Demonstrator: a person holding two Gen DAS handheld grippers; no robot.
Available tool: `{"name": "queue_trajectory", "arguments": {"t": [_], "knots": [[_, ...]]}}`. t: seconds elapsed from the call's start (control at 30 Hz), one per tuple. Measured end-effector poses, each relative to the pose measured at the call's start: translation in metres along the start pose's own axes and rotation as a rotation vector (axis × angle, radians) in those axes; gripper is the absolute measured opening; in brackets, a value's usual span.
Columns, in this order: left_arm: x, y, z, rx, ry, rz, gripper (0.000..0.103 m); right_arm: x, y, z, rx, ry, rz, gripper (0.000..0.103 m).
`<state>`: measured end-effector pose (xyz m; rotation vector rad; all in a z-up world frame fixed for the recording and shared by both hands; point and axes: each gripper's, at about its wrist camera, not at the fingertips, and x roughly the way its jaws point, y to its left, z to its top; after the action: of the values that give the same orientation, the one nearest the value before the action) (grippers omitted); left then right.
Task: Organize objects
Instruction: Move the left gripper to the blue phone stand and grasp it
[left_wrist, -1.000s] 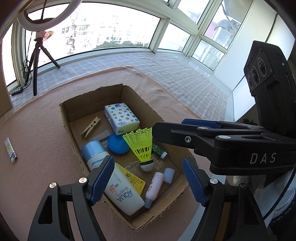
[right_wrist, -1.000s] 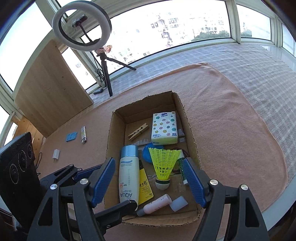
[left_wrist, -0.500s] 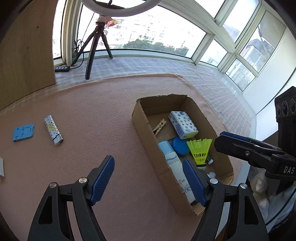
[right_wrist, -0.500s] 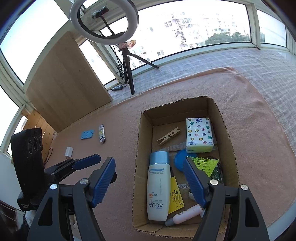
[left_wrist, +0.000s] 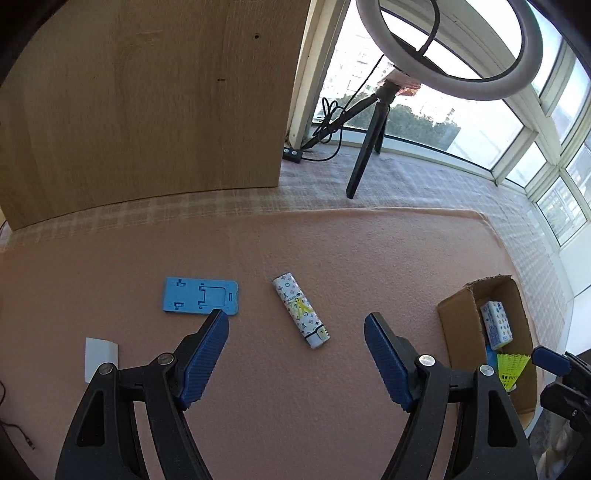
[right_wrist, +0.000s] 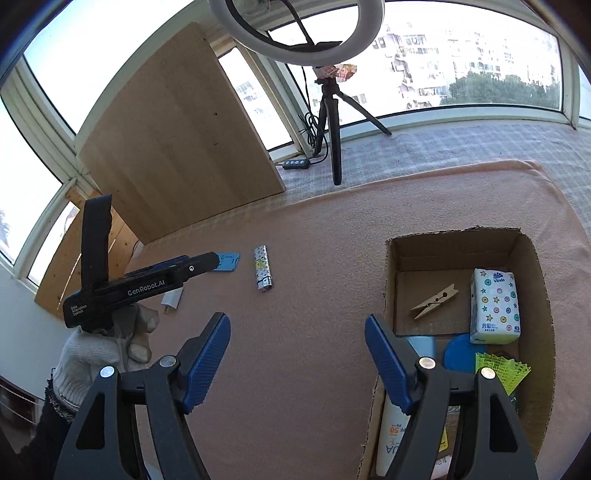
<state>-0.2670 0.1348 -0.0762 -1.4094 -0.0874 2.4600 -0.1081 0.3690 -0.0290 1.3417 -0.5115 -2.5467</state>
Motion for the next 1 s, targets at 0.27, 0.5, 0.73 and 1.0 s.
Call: {"name": "queue_trajectory", "arguments": {"t": [0.27, 0.5, 0.73, 1.0], "knots": [[0.045, 0.051, 0.034, -0.040, 0.058, 0.110, 0.079, 0.026, 0.015, 0.004, -0.017, 0.050, 0.018, 0.072], [0.100, 0.074, 0.040, -0.045, 0.146, 0.185, 0.076, 0.047, 0.022, 0.007, -0.021, 0.081, 0.019, 0.072], [0.127, 0.076, 0.040, 0.015, 0.176, 0.224, 0.060, 0.064, 0.021, 0.009, 0.007, 0.113, 0.029, 0.072], [0.122, 0.061, 0.024, 0.103, 0.158, 0.186, 0.049, 0.079, 0.029, 0.016, 0.002, 0.130, 0.028, 0.072]]}}
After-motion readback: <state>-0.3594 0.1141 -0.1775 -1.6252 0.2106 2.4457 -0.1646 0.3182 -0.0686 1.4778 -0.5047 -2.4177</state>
